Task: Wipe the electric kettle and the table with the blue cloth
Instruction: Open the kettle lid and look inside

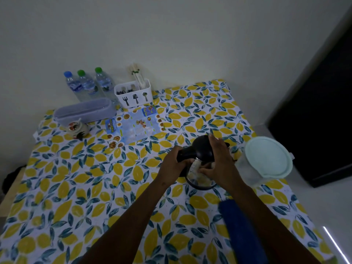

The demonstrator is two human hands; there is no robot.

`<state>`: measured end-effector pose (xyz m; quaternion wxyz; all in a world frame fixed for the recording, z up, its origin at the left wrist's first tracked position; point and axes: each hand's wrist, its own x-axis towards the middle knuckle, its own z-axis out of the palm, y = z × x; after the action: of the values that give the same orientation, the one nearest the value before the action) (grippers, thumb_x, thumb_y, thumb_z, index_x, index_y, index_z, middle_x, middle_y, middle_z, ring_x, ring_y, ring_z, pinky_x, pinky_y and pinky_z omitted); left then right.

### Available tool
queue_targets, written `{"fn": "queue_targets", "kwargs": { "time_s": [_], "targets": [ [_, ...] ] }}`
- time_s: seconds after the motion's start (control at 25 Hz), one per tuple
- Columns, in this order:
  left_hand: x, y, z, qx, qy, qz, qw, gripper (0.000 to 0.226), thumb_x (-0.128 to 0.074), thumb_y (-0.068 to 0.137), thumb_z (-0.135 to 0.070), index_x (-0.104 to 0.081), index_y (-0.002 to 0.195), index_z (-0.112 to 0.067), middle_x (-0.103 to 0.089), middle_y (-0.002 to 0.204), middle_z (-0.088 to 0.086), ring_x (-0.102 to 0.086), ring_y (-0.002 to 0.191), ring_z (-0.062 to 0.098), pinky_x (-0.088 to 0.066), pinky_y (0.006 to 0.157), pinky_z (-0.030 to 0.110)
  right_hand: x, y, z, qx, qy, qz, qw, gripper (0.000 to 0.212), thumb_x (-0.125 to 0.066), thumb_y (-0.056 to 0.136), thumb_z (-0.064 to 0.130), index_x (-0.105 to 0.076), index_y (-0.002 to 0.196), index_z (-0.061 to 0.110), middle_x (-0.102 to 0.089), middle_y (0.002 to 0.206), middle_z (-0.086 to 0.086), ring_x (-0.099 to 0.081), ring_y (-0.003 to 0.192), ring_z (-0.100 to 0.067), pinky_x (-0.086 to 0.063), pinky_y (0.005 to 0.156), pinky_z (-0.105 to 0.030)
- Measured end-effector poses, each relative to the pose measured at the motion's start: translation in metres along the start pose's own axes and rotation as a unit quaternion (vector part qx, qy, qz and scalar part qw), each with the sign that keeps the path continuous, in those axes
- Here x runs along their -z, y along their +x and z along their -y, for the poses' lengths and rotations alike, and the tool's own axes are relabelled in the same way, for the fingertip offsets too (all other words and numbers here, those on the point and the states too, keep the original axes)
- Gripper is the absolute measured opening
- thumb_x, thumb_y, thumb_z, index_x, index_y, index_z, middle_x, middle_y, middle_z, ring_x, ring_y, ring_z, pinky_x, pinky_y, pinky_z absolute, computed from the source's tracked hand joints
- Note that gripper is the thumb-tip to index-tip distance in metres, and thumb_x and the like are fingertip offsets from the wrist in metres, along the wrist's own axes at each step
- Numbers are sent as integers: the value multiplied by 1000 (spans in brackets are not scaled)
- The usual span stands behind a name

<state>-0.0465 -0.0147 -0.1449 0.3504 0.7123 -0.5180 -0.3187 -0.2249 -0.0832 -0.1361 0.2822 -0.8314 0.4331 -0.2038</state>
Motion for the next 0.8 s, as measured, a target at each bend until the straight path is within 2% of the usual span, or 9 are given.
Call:
{"fn": "queue_targets", "kwargs": {
  "time_s": [0.16, 0.32, 0.4, 0.52, 0.6, 0.68, 0.8],
  "targets": [
    [3, -8, -5, 9, -43, -27, 999, 23, -66, 88, -41, -48, 100, -31, -54, 85, -16, -53, 74, -11, -40, 62, 7, 6, 0, 7, 12, 6, -17, 1000, 113, -88, 62, 24, -19, 150, 11, -28, 156, -8, -15, 146, -28, -26, 114, -52],
    [30, -35, -1, 1, -57, -48, 997, 32, -66, 83, -48, -53, 106, -30, -61, 95, -10, -58, 82, -2, -46, 66, 17, 3, -13, 20, 72, -25, -5, 997, 120, -87, 61, 37, -12, 151, 12, -17, 160, -7, -14, 146, -21, -22, 114, -42],
    [47, -52, 5, 6, -59, -52, 997, 37, -64, 80, -50, -55, 109, -28, -61, 99, -11, -58, 86, -3, -45, 67, 11, -3, -23, 28, 89, -45, -1, 995, 123, -85, 60, 44, -8, 151, 15, -10, 160, -3, -9, 146, -14, -18, 114, -39],
    [69, -82, 19, 11, -48, -51, 997, 29, -67, 82, -44, -56, 104, -30, -61, 98, -11, -57, 84, -4, -42, 66, 9, -18, -40, 40, 95, -48, 34, 994, 122, -80, 65, 50, 4, 150, 26, 1, 158, 9, 6, 146, -6, -6, 116, -41],
    [80, -100, 30, 22, -48, -53, 997, 26, -70, 83, -39, -57, 102, -29, -62, 99, -9, -57, 85, -4, -43, 69, 12, -31, -50, 46, 98, -42, 61, 992, 118, -78, 68, 50, 4, 151, 28, 1, 157, 14, 7, 145, -1, -4, 118, -41],
    [88, -118, 42, 40, -50, -55, 996, 29, -69, 80, -42, -58, 101, -27, -63, 98, -7, -58, 85, -2, -46, 73, 23, -47, -61, 52, 101, -35, 86, 991, 115, -75, 71, 52, 4, 151, 29, 3, 156, 18, 7, 144, 2, -2, 119, -37],
    [94, -141, 58, 54, -63, -50, 995, 30, -69, 77, -44, -58, 99, -27, -64, 94, -5, -60, 83, 3, -46, 72, 28, -69, -78, 58, 110, -35, 96, 989, 115, -74, 71, 55, 5, 151, 31, 2, 155, 21, 4, 142, 5, -4, 117, -35]
  ]
}}
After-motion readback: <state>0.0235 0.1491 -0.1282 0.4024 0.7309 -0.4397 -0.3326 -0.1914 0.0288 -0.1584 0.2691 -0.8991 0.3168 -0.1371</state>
